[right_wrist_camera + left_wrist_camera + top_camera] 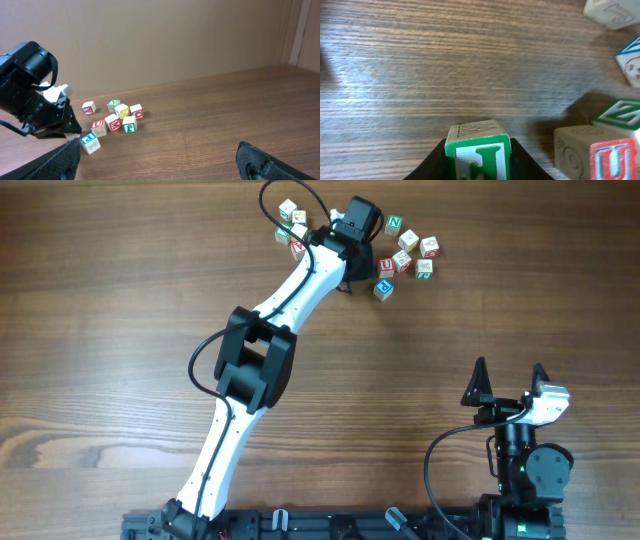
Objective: Form a circle
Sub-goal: 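Close the left gripper on the green 'J' block and lift it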
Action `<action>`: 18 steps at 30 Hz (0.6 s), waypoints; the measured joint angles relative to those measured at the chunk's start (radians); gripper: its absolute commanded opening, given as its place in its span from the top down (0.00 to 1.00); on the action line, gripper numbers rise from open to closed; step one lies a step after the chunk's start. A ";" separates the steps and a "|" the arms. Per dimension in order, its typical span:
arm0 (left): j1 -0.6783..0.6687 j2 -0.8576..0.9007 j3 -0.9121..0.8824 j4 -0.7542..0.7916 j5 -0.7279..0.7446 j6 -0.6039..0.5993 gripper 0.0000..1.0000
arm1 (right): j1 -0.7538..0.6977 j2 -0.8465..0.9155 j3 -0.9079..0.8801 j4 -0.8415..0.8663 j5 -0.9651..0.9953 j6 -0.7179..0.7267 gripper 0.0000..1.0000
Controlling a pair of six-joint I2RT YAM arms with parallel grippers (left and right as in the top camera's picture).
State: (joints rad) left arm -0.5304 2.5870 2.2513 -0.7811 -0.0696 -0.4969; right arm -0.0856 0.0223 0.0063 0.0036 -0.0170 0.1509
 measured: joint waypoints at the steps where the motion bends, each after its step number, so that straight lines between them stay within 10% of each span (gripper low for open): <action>1: 0.000 -0.004 0.000 -0.016 -0.009 0.007 0.72 | 0.000 0.000 0.000 0.000 0.000 0.000 0.00; 18: 0.025 -0.407 -0.028 -0.673 -0.076 0.064 0.83 | 0.000 0.000 0.000 0.000 0.000 0.000 0.00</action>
State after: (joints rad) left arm -0.5053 2.1796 2.2234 -1.4536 -0.1455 -0.4332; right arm -0.0856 0.0223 0.0063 0.0036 -0.0170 0.1509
